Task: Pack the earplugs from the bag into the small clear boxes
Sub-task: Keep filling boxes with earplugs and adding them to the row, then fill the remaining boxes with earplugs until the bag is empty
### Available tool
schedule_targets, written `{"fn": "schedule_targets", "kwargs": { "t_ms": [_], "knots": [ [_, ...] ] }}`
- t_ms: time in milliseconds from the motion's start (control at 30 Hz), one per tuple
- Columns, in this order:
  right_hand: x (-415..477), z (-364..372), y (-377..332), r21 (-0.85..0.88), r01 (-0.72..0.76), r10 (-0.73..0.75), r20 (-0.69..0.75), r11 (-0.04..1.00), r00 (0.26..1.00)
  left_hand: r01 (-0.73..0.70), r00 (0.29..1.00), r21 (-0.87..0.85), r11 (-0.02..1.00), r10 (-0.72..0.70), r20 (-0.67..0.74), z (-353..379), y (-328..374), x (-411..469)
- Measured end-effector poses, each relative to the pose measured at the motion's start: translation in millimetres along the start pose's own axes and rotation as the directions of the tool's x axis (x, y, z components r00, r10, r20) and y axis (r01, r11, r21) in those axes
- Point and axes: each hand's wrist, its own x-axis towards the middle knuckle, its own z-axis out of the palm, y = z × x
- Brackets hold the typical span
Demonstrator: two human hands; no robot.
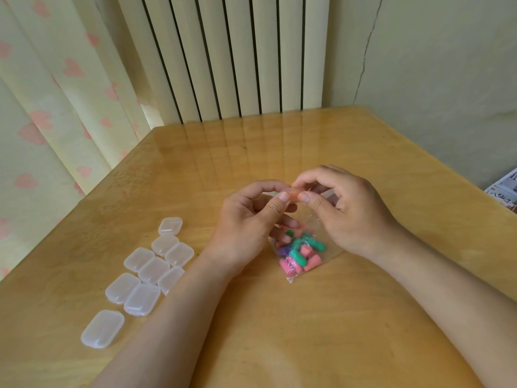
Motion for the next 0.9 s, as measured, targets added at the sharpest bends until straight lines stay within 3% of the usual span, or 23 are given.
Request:
{"fn": "schedule_targets", "kwargs": {
  "t_ms": [900],
  "knots": [
    [-1.2,1.3,-4.0,0.061,-0.036,0.035,0.01,0.997,0.999,-0.097,0.995,0.115,0.989,0.094,0.029,-0.4,-1.3,-1.7]
  ]
}}
